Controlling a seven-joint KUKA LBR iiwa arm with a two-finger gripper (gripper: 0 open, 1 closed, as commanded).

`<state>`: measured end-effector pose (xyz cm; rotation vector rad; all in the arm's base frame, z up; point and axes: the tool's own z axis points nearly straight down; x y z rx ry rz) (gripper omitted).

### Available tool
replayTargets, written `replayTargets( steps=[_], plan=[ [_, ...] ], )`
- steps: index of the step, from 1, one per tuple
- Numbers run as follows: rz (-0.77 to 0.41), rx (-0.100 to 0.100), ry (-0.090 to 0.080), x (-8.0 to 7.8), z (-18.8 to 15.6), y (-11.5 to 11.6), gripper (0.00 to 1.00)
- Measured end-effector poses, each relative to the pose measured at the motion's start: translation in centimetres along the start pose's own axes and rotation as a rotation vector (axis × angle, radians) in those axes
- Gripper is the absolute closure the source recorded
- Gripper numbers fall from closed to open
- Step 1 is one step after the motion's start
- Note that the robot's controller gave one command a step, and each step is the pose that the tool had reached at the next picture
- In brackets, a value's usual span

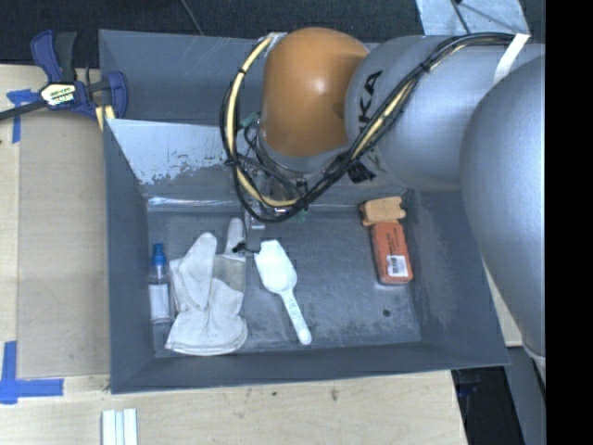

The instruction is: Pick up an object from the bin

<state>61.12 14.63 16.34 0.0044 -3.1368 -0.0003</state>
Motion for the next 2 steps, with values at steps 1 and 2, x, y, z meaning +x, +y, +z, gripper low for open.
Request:
replayTargets(
  steps=[1,2],
  plan=[
    [0.002,-0.001,-0.008,-0.15,-0.52,-0.07,0.00],
    [-0.002,-0.002,-0.010,-0.23,-0.31,-0.19,0.00]
  ],
)
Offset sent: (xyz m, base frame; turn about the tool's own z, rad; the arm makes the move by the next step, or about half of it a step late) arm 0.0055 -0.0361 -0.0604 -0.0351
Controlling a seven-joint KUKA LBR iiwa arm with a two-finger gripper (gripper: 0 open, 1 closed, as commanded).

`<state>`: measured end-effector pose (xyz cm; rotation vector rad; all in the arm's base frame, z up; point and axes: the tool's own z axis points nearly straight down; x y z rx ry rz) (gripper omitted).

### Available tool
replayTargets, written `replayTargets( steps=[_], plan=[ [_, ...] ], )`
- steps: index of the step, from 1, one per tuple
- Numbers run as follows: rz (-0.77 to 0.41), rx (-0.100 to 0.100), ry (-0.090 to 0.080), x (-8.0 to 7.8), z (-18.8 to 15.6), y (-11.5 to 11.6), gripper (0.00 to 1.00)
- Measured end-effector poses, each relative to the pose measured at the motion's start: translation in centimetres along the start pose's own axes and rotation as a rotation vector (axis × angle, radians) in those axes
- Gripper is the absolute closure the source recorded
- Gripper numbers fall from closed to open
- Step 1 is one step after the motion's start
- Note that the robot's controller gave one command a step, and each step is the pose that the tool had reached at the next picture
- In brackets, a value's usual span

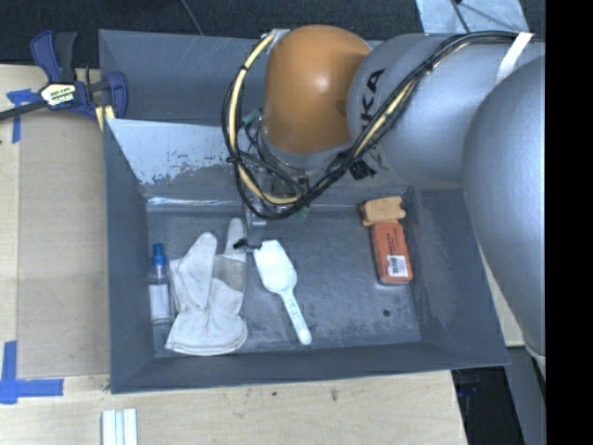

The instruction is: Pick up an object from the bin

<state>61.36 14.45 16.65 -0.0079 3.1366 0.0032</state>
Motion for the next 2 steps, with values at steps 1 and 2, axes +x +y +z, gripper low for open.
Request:
replayTargets(
  steps=[1,2],
  plan=[
    [-0.150,0.005,0.015,-0.1,0.0,1.4,0.00],
    [-0.236,-0.002,-0.007,0.3,-2.5,2.6,0.00]
  ],
)
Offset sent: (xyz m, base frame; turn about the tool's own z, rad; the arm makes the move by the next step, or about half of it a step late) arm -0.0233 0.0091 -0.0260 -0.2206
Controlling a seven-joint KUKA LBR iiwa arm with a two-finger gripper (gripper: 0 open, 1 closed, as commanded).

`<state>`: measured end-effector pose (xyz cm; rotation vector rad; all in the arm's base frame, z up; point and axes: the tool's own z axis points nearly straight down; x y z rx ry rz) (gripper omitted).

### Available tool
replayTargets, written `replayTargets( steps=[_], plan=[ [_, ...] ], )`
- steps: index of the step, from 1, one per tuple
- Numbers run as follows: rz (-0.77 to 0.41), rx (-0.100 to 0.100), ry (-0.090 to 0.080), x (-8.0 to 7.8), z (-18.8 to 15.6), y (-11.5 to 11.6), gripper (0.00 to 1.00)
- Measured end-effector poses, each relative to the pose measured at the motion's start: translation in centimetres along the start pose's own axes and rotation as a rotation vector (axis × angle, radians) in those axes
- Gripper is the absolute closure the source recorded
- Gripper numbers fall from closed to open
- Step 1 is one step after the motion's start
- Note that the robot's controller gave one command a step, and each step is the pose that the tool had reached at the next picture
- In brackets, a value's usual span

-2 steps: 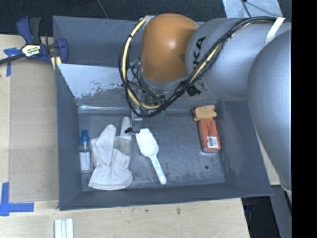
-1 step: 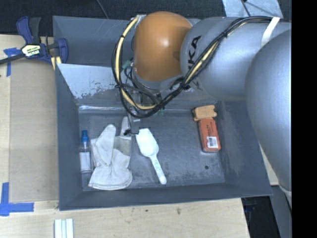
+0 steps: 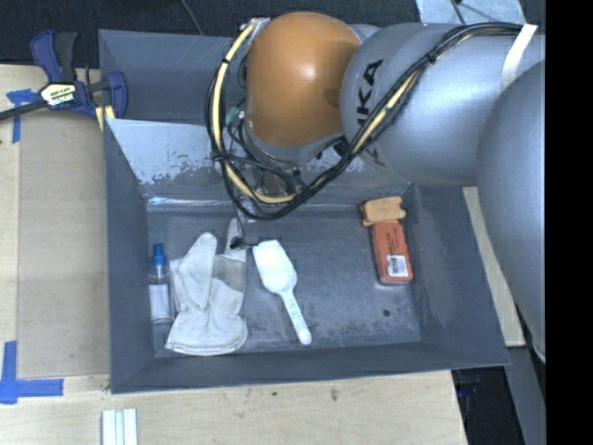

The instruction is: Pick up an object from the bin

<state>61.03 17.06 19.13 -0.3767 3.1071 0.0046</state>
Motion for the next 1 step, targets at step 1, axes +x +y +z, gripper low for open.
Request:
replayTargets(
  steps=[1],
  plan=[
    [0.018,0.001,0.003,0.32,6.34,-1.47,0.00]
  ],
)
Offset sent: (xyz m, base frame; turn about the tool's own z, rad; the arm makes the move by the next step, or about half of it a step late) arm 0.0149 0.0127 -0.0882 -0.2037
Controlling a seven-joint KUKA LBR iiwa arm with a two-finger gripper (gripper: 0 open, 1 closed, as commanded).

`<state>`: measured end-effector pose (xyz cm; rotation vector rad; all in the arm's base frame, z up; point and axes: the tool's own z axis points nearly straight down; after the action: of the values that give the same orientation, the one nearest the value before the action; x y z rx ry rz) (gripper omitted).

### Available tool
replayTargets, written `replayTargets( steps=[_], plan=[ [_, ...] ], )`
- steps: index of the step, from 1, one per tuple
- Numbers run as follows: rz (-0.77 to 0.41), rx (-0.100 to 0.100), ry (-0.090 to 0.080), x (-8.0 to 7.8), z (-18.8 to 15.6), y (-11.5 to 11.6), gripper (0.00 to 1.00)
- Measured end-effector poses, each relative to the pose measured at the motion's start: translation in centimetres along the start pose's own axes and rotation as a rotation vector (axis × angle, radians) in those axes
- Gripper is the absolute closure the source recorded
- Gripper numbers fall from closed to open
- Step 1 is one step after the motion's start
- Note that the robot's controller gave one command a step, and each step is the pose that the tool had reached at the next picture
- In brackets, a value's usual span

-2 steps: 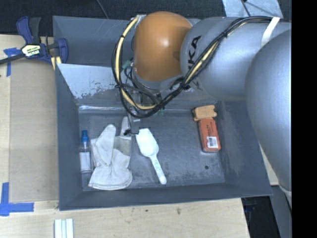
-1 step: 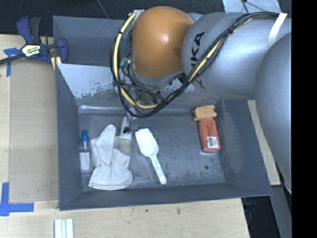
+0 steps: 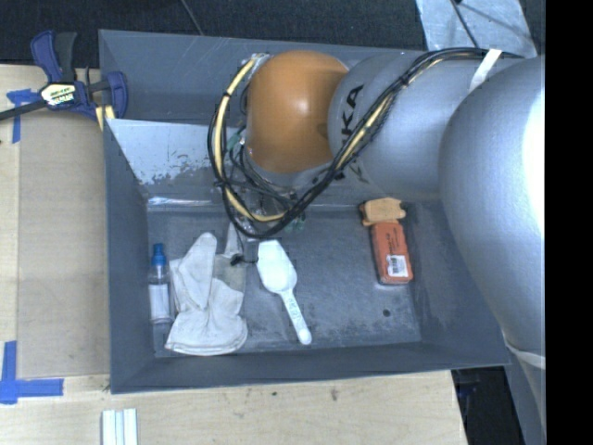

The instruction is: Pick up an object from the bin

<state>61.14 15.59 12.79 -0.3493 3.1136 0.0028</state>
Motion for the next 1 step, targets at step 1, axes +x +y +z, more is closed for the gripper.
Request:
replayTargets(
  steps=[1],
  plan=[
    [-0.155,0.000,0.010,-1.04,2.59,1.27,0.00]
  ],
)
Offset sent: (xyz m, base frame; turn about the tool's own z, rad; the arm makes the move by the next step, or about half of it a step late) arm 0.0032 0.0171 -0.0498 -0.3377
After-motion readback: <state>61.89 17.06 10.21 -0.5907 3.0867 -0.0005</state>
